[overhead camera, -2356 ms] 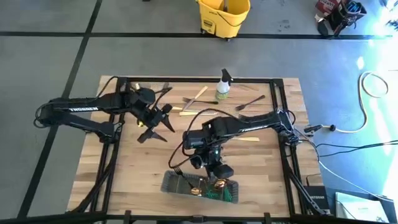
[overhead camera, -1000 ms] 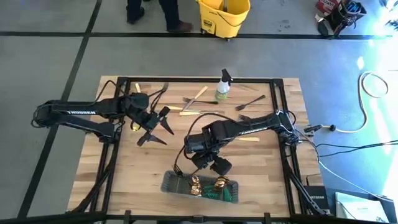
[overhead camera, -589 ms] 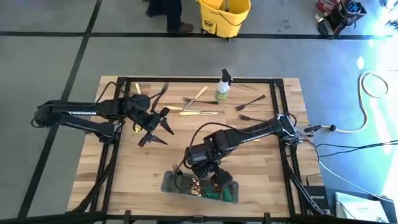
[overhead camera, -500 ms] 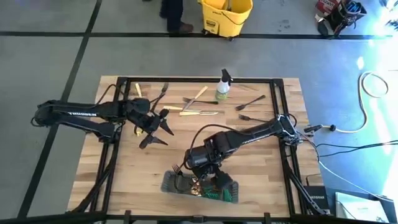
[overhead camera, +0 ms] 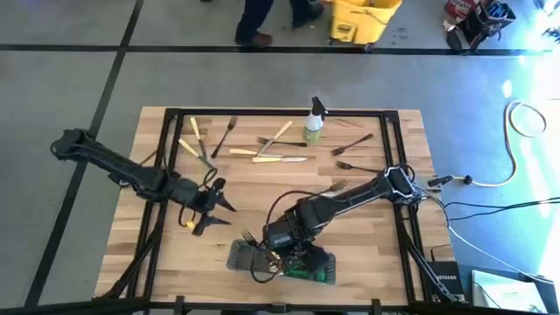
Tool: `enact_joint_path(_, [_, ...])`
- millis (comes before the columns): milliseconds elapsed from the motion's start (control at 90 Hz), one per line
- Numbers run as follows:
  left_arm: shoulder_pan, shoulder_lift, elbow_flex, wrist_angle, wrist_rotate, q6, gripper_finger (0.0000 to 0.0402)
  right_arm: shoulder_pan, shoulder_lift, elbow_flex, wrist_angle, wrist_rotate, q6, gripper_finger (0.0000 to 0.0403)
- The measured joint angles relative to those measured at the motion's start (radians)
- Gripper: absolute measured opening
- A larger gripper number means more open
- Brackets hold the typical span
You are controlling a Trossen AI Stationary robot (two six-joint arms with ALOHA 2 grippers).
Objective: Sort silverware
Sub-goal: Adjust the green spoon to its right position
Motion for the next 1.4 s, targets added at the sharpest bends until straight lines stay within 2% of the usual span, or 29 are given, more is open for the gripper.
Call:
enact_joint_path(256, [-0.107, 0.123, -0.012, 0.122, -0.028, -0.074, 0.0186, 0.024, 0.001, -0.003, 0.020, 0.047, -0.020, 0.0250])
enact_joint_path(467, [-0.149, 0.285, -0.012, 0.256, -0.027, -0.126, 0.0186, 0.052, 0.004, 0.022, -0.026, 0.091, -0.022, 0.0251])
enact_joint_path(622, [-0.158, 0.354, -0.012, 0.356, -0.026, -0.126, 0.0186, 0.065, 0.005, 0.051, -0.029, 0.110, -0.055, 0.0251])
enact_joint_path(722, [-0.159, 0.365, -0.012, 0.367, -0.025, -0.133, 0.0186, 0.074, 0.005, 0.061, -0.032, 0.120, -0.087, 0.0250])
enact_joint_path(944, [-0.174, 0.365, -0.012, 0.376, -0.024, -0.151, 0.0186, 0.076, 0.005, 0.085, -0.049, 0.012, -0.084, 0.0250])
enact_joint_path(1100, [-0.175, 0.365, -0.012, 0.377, -0.022, -0.146, 0.0186, 0.076, 0.005, 0.086, -0.110, -0.033, -0.139, 0.0250])
enact_joint_path(1200, [-0.175, 0.365, -0.012, 0.375, -0.022, -0.143, 0.0186, 0.082, 0.005, 0.086, -0.138, -0.026, -0.202, 0.0250])
enact_joint_path(1322, [-0.175, 0.365, -0.012, 0.372, -0.022, -0.134, 0.0186, 0.106, 0.005, 0.084, -0.134, 0.088, -0.323, 0.0250])
enact_joint_path(1400, [-0.175, 0.365, -0.011, 0.372, -0.022, -0.128, 0.0186, 0.117, 0.007, 0.084, -0.130, 0.111, -0.370, 0.0250])
